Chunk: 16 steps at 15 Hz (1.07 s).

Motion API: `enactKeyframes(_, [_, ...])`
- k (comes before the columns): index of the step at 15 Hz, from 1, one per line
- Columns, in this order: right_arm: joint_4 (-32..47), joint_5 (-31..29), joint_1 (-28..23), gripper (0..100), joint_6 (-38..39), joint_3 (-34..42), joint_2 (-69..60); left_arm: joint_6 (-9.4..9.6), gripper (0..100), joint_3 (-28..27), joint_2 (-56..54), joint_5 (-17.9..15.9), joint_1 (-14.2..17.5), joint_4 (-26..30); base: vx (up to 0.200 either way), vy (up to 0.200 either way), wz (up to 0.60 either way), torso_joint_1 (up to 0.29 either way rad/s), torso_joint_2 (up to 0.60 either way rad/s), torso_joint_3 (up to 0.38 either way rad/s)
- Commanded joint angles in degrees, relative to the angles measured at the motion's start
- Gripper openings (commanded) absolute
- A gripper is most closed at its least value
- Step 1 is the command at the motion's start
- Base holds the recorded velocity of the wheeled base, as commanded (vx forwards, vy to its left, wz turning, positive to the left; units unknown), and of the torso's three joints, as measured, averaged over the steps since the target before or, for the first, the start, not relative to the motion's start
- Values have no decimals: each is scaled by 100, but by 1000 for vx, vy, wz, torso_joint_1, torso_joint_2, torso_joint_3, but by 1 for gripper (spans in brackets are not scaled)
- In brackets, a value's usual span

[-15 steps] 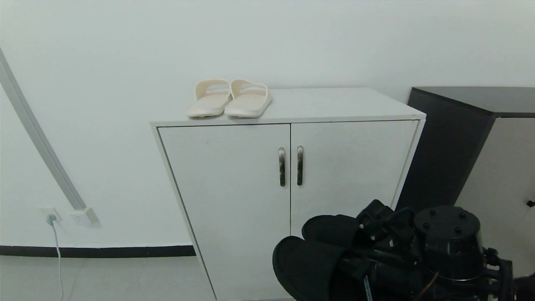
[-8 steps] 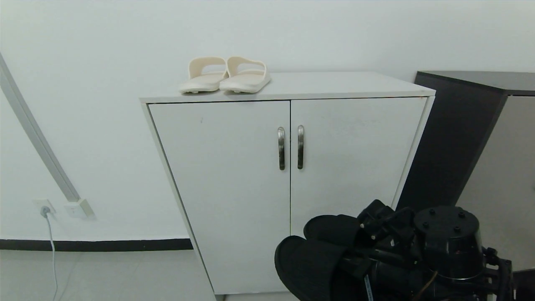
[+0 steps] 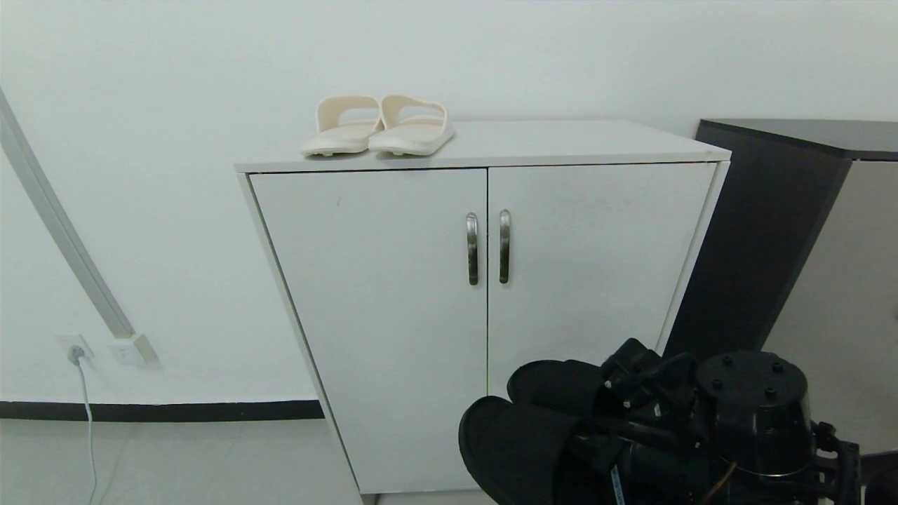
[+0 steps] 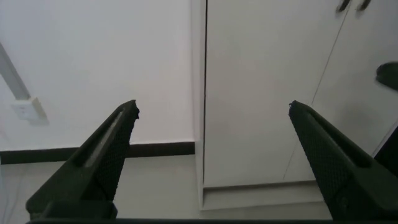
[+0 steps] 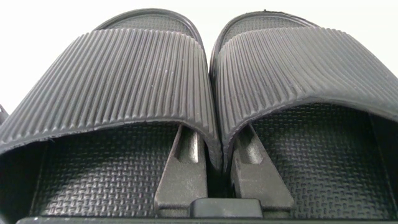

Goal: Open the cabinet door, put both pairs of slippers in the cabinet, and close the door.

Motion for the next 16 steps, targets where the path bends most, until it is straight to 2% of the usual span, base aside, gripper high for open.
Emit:
enactKeyframes(1, [-31,4,2,0,-1,24,105,-409,100,-851,644,-239,-105,88,0,0,0,0,0,0])
enactKeyframes(3, [-251,-13,2,0,-1,51,228,-356,100,-1149,1646,-776,-114,-18,0,0,0,-23,57,74])
enactKeyframes(4, [-383,-13,2,0,-1,130,228,-339,100,-1202,2121,-1224,-114,-176,0,0,0,-17,110,129])
enactKeyframes(5, [-497,-4,2,0,-1,200,228,-330,100,-1272,2586,-1593,-114,-510,0,0,0,-12,71,80])
enactKeyframes(6, [-567,4,2,0,-9,235,228,-330,100,-1360,3043,-1813,-114,-949,0,0,0,0,0,0])
enactKeyframes(8, [-576,4,2,0,-9,235,228,-330,100,-1615,3755,-2068,-220,-1573,0,0,0,0,0,0])
enactKeyframes(9, [-576,4,2,0,-9,235,237,-330,100,-1861,4221,-2173,-396,-1863,0,0,0,0,0,0])
enactKeyframes(10, [-576,-4,2,0,-9,235,237,-330,100,-1967,4415,-2173,-492,-1951,0,0,0,0,0,0])
enactKeyframes(12, [-585,-4,2,0,-9,253,228,-321,100,-2424,5223,-2173,-976,-2320,0,0,0,0,0,0])
enactKeyframes(16, [-585,-4,-15,0,-9,261,246,-347,100,-3004,6489,-2164,-2250,-2865,0,0,0,0,0,0])
